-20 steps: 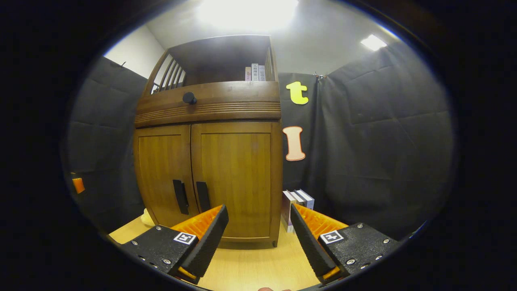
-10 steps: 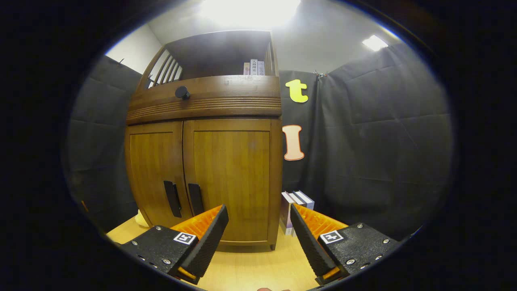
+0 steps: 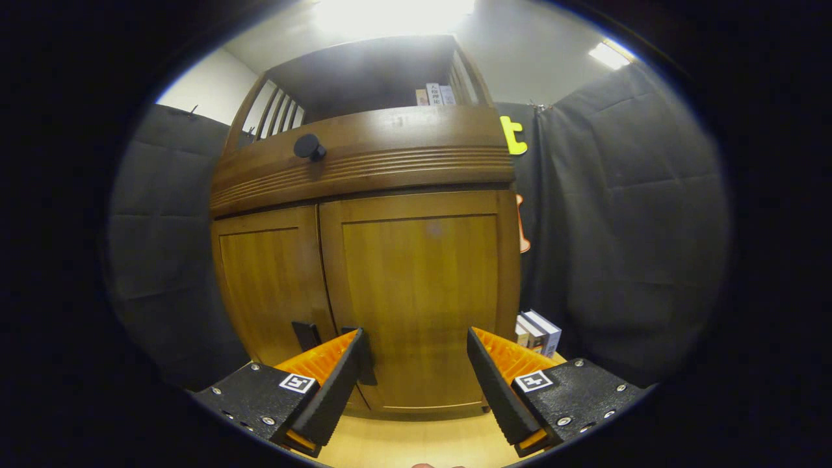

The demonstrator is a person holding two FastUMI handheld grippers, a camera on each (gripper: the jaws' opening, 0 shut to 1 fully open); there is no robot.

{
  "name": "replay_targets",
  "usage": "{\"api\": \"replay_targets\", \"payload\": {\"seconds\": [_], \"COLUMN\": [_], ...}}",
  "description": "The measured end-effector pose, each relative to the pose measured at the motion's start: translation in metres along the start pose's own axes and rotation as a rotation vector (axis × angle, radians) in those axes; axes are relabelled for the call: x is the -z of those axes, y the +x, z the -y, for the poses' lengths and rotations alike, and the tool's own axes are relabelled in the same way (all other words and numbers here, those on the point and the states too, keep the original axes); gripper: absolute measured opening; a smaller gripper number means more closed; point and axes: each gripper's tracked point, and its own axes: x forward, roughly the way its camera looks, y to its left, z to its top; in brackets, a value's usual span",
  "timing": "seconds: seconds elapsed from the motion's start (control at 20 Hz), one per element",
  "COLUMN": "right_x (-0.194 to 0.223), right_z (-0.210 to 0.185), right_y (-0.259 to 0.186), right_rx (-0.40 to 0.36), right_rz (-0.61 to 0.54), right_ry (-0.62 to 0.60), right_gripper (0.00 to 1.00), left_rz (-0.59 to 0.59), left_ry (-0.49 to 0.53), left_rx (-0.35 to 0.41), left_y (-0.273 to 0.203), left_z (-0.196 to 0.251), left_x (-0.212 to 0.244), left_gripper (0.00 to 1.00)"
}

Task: Open the right door of the double-door shoe cabinet with the right hand, and open the left door with the left hand.

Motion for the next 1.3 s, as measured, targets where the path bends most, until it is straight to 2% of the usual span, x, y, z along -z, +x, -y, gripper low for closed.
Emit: {"api": "replay_targets", "payload": {"seconds": [0.2, 0.45, 0.5, 0.6, 0.65, 0.7, 0.75, 0.85, 0.9, 0.95, 1.05, 1.1, 1.25, 1.3], "right_x": [0.020, 0.049, 0.053, 0.063, 0.067, 0.071, 0.074, 0.078, 0.079, 0.080, 0.079, 0.078, 0.077, 0.077], "right_z": [-0.036, -0.066, -0.070, -0.070, -0.071, -0.072, -0.072, -0.072, -0.072, -0.072, -0.074, -0.075, -0.073, -0.073], "right_y": [0.033, 0.070, 0.077, 0.087, 0.093, 0.099, 0.104, 0.112, 0.115, 0.117, 0.122, 0.124, 0.124, 0.125], "right_rx": [-0.042, -0.051, -0.049, -0.028, -0.018, -0.015, -0.015, -0.008, -0.007, -0.011, -0.016, -0.024, -0.018, -0.024], "right_rz": [-0.042, -0.099, -0.106, -0.120, -0.127, -0.136, -0.141, -0.156, -0.165, -0.168, -0.160, -0.151, -0.144, -0.146], "right_ry": [-0.005, -0.021, -0.026, -0.048, -0.052, -0.052, -0.052, -0.052, -0.047, -0.039, -0.024, -0.018, -0.031, -0.029], "right_gripper": [0.95, 0.96, 0.96, 0.95, 0.96, 0.96, 0.95, 0.95, 0.90, 0.90, 0.78, 0.68, 0.38, 0.35], "left_rz": [-0.023, -0.069, -0.071, -0.079, -0.082, -0.087, -0.092, -0.101, -0.102, -0.100, -0.096, -0.099, -0.089, -0.085], "left_ry": [-0.035, -0.056, -0.052, -0.053, -0.061, -0.068, -0.072, -0.058, -0.043, -0.030, -0.027, -0.034, -0.032, -0.026], "left_rx": [-0.019, -0.054, -0.071, -0.094, -0.093, -0.089, -0.085, -0.077, -0.078, -0.078, -0.077, -0.077, -0.081, -0.089], "left_y": [0.006, 0.015, 0.016, 0.014, 0.012, 0.012, 0.013, 0.014, 0.013, 0.013, 0.014, 0.014, 0.014, 0.014], "left_z": [-0.008, -0.019, -0.023, -0.034, -0.036, -0.034, -0.034, -0.034, -0.034, -0.033, -0.031, -0.031, -0.033, -0.033], "left_x": [0.010, 0.019, 0.017, 0.022, 0.024, 0.026, 0.027, 0.029, 0.028, 0.027, 0.027, 0.027, 0.024, 0.023], "left_gripper": [0.95, 0.95, 0.99, 0.99, 0.95, 0.95, 1.00, 1.00, 0.95, 0.95, 0.95, 1.00, 1.00, 0.99]}}
